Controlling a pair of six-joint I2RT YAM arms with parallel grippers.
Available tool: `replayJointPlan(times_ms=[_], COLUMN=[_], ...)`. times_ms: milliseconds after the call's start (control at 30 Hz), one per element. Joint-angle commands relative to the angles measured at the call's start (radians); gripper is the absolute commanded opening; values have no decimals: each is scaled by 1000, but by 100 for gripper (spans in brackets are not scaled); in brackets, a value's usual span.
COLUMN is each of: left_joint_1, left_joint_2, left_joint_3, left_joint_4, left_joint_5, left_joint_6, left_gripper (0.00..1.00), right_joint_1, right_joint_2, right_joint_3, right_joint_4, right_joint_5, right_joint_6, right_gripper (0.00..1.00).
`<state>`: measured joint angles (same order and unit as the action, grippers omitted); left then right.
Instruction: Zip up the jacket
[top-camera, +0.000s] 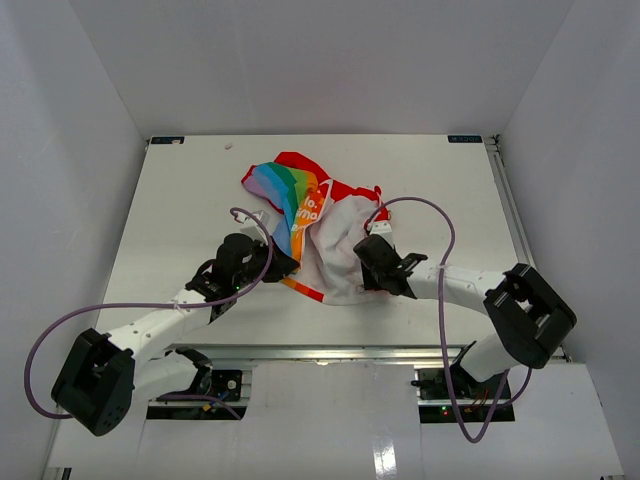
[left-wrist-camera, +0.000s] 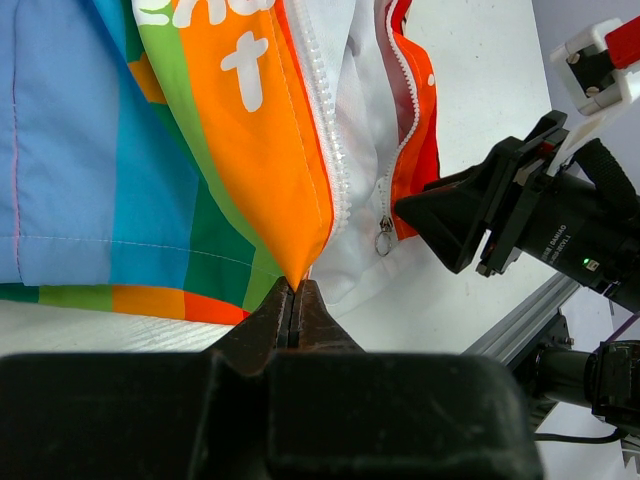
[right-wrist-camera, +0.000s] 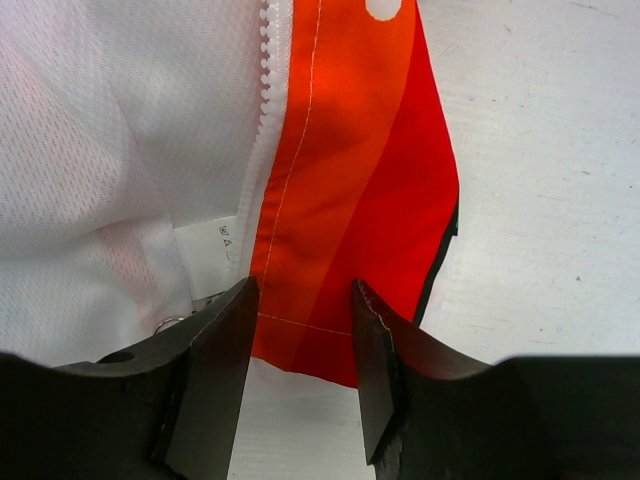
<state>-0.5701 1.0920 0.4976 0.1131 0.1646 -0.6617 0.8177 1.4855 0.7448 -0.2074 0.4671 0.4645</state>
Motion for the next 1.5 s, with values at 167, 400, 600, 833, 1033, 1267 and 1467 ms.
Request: replayJointPlan(times_ms=[167, 400, 600, 833, 1033, 1267, 1467], left_joint_1=[-4, -4, -4, -4, -4, -4, -4], left_joint_2=[-6, -12, -12, -10, -9, -14, -18], left_joint_3=[18, 18, 16, 16, 16, 16, 16], left_joint_4=[5, 3, 3, 2, 2, 3, 2], left_joint_5=[9, 6, 7, 3, 3, 3, 3], left_joint_6=[10, 10, 10, 10, 10, 8, 8], left_gripper=[0, 0, 0, 0, 0, 0, 0], right_joint_1=[-2, 0, 0, -2, -4, -5, -5], right_joint_2=[-78, -23, 13, 68, 52, 13, 6], right_joint_3=[11, 23, 22, 19, 7, 2, 14], right_joint_4=[-45, -67, -46, -36, -33, -56, -73], right_joint_5=[-6, -50, -65, -75, -75, -41, -18], right_joint_6=[7, 0, 2, 6, 9, 17, 19], right_gripper=[48, 48, 48, 39, 26, 24, 19])
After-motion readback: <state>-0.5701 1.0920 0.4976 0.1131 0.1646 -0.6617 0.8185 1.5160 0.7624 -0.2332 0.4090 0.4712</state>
